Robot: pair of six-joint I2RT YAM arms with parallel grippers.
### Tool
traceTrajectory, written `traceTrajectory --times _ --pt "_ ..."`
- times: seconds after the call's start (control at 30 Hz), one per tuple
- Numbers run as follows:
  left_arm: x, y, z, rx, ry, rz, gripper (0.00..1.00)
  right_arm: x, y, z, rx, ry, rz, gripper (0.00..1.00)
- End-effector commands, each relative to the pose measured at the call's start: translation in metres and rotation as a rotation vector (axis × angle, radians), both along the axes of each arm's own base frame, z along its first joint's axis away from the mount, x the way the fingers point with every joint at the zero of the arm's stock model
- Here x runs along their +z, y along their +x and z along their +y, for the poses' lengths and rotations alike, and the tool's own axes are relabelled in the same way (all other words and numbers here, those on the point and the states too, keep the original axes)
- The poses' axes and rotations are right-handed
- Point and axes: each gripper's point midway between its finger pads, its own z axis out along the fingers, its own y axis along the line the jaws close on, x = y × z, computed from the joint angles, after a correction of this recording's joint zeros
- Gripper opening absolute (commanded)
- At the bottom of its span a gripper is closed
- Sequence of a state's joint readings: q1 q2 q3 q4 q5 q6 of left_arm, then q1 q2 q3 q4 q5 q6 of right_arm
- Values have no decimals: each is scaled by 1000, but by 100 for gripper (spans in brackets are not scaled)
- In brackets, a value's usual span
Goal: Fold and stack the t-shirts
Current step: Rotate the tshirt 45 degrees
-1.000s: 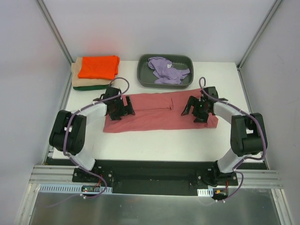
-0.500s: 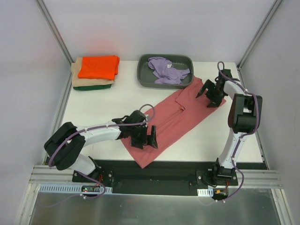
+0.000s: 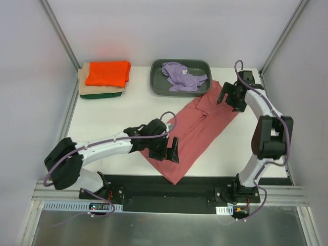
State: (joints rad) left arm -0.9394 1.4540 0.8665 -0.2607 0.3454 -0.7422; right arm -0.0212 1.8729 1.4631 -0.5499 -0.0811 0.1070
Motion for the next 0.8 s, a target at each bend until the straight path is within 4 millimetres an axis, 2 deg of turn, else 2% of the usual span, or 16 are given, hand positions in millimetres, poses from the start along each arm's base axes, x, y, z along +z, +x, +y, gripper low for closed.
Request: traceTrajectory --times 0.0,0.1,0.17,0.3,0.37,0.43,0.5,0.6,0.77 --pt "7 27 54 186 89 -109 99 59 -56 48 206 -104 -131 96" --pt "-5 48 98 360 117 -97 99 42 -107 95 395 -162 -127 96" --pt "-10 61 122 455 139 -107 99 30 -139 120 458 -138 -121 96" --pt "-15 72 140 529 168 -117 99 7 -195 182 594 40 -113 96" --pt "-19 75 140 524 184 -116 99 -2 -211 198 661 54 -94 96" --pt "-28 77 142 521 219 -97 99 -9 -216 205 669 55 -64 96" --pt "-36 77 142 517 247 -76 99 -9 -210 205 655 35 -64 96" --pt "-49 77 145 517 286 -57 92 1 -201 206 632 22 -84 96" --pt "-69 78 143 497 330 -13 79 5 -212 215 696 90 -114 96"
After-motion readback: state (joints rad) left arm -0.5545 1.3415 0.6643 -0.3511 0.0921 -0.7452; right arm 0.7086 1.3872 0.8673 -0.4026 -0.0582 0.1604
